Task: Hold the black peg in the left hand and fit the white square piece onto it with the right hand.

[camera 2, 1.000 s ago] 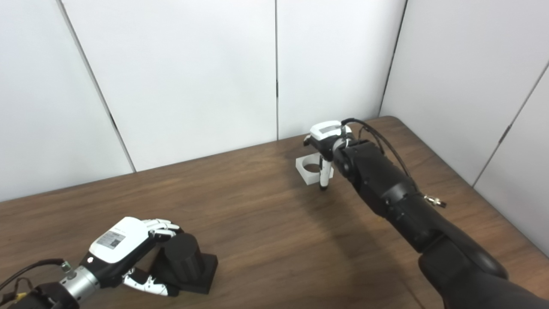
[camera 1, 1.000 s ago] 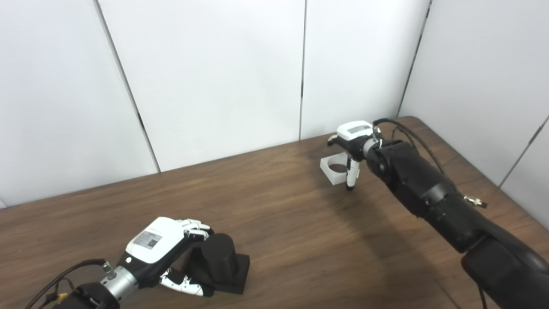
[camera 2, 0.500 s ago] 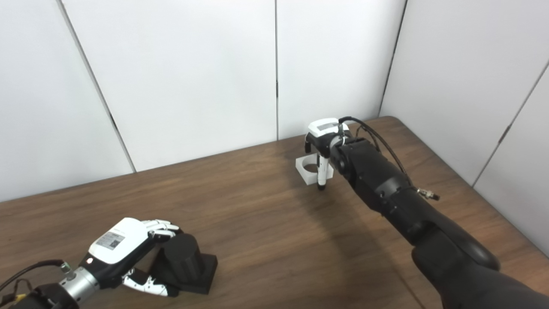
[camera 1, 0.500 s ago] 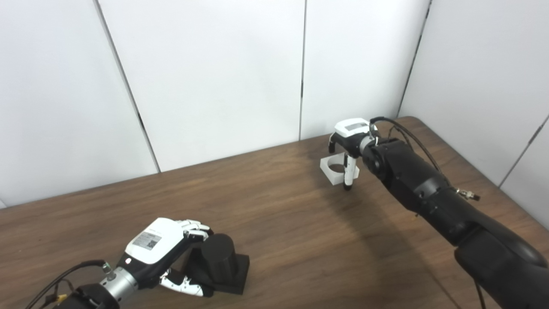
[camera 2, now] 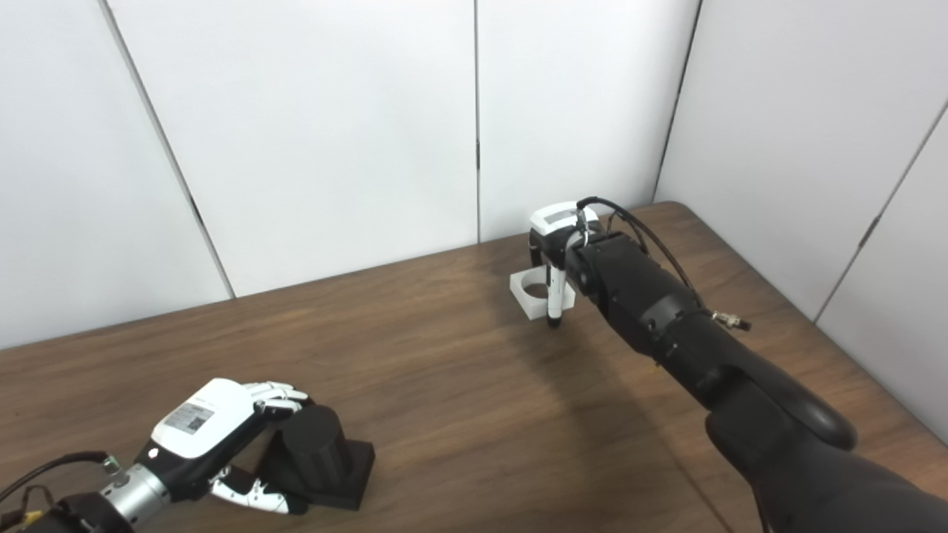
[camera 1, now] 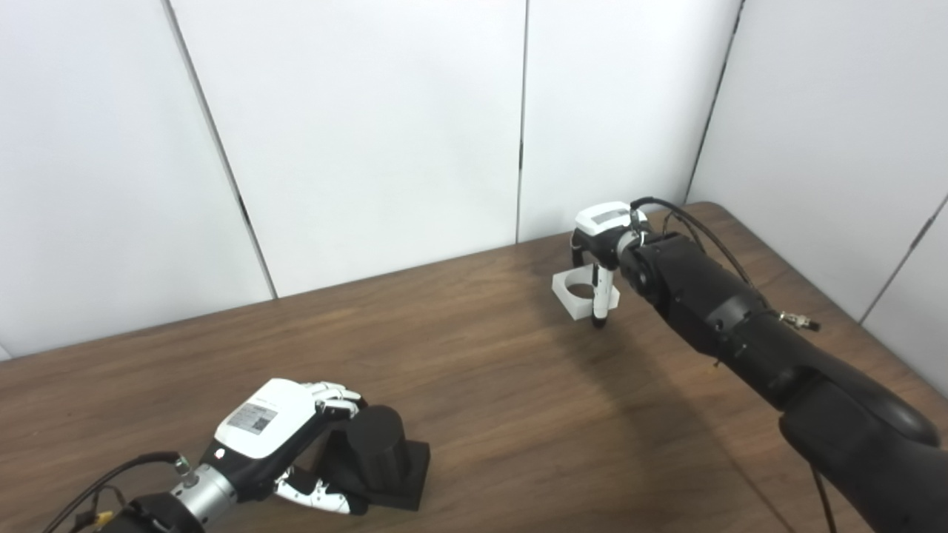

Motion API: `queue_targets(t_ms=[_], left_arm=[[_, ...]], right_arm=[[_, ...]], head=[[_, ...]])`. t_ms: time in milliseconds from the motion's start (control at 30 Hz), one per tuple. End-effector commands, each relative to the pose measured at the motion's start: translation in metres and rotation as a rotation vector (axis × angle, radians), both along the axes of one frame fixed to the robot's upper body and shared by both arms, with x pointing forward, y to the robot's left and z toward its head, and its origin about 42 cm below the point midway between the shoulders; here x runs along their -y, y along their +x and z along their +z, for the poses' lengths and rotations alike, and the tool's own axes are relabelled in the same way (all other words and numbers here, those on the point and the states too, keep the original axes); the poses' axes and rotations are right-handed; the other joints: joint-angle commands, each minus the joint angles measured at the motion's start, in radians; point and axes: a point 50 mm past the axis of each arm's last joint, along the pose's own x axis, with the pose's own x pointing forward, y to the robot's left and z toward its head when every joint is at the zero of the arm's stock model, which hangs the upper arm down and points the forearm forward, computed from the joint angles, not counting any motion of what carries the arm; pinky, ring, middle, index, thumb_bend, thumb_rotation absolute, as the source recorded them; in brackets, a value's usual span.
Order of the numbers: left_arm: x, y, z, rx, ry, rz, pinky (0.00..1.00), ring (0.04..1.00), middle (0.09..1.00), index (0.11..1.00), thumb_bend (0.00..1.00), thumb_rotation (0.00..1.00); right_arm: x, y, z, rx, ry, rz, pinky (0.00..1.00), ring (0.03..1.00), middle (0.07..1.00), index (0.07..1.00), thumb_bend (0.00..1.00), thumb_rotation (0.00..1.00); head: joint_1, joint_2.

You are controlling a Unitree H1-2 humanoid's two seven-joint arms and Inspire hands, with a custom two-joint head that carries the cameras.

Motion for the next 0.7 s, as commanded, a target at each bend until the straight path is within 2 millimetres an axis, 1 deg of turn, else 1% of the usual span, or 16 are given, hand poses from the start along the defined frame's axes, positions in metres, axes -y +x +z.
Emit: queue_targets(t_ms=[0, 200, 367, 433, 467, 533, 567, 600, 633, 667], left_arm=[[-0.021, -0.017, -0.029, -0.083, 0.162, -0.025, 0.73, 0.811, 0.784, 0.489, 0.52, 0.06], [-0.021, -0.016, -0.031, -0.085, 0.157, -0.027, 0.73, 0.812, 0.787, 0.489, 0.52, 0.06], [-0.021, -0.016, -0.031, -0.084, 0.158, -0.028, 0.72, 0.813, 0.788, 0.489, 0.52, 0.06], [-0.020, -0.017, -0.030, -0.087, 0.161, -0.026, 0.72, 0.814, 0.789, 0.489, 0.52, 0.06], [-0.020, -0.017, -0.029, -0.088, 0.161, -0.026, 0.72, 0.815, 0.790, 0.489, 0.52, 0.06], [-0.020, -0.016, -0.029, -0.089, 0.162, -0.025, 0.72, 0.816, 0.790, 0.489, 0.52, 0.06], [-0.020, -0.016, -0.029, -0.089, 0.163, -0.025, 0.73, 0.817, 0.790, 0.489, 0.52, 0.06], [-0.020, -0.016, -0.030, -0.088, 0.164, -0.026, 0.73, 0.818, 0.791, 0.489, 0.52, 0.06], [-0.020, -0.016, -0.030, -0.087, 0.165, -0.027, 0.73, 0.819, 0.791, 0.489, 0.52, 0.06], [-0.020, -0.016, -0.030, -0.084, 0.163, -0.028, 0.73, 0.819, 0.791, 0.489, 0.52, 0.06]], right_arm=[[0.012, -0.002, 0.004, -0.016, -0.055, -0.044, 0.72, 0.814, 0.770, 0.506, 0.53, 0.16], [0.015, -0.007, 0.007, -0.038, -0.044, -0.063, 0.78, 0.850, 0.785, 0.486, 0.52, 0.15], [0.019, -0.007, 0.010, -0.018, -0.030, -0.056, 0.78, 0.829, 0.760, 0.493, 0.52, 0.15], [0.020, -0.008, 0.012, 0.010, -0.004, -0.045, 0.77, 0.816, 0.746, 0.623, 0.68, 0.17], [0.021, -0.008, 0.013, 0.023, 0.008, -0.038, 0.76, 0.812, 0.739, 0.656, 0.74, 0.18], [0.021, -0.010, 0.014, 0.039, 0.027, -0.024, 0.77, 0.816, 0.741, 0.626, 0.75, 0.19], [0.022, -0.010, 0.014, 0.051, 0.039, -0.014, 0.78, 0.822, 0.745, 0.560, 0.64, 0.17], [0.022, -0.011, 0.015, 0.063, 0.052, -0.003, 0.79, 0.822, 0.744, 0.525, 0.58, 0.16], [0.022, -0.013, 0.016, 0.074, 0.067, 0.007, 0.79, 0.825, 0.745, 0.501, 0.54, 0.15], [0.021, -0.014, 0.018, 0.088, 0.084, 0.019, 0.79, 0.827, 0.745, 0.492, 0.53, 0.15]], head=[[-0.001, 0.000], [0.002, 0.006], [0.004, 0.010], [0.006, 0.012], [0.008, 0.014], [0.011, 0.015], [0.014, 0.016], [0.018, 0.017], [0.020, 0.019], [0.020, 0.019]])
